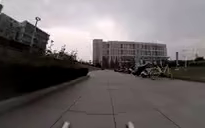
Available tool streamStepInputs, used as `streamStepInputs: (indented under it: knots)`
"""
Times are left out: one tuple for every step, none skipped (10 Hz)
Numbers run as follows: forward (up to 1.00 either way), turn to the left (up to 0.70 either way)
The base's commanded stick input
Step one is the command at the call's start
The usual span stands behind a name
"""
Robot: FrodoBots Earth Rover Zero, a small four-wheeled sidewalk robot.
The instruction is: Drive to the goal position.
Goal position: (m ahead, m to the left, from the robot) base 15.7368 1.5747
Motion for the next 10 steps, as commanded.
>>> streamStepInputs:
  knots:
    - [0.6, 0.0]
    - [0.6, 0.0]
    - [0.6, 0.0]
    - [0.6, 0.0]
    - [0.6, 0.0]
    - [0.6, 0.0]
    - [0.6, 0.0]
    - [0.6, 0.0]
    - [0.6, 0.0]
    - [0.6, 0.0]
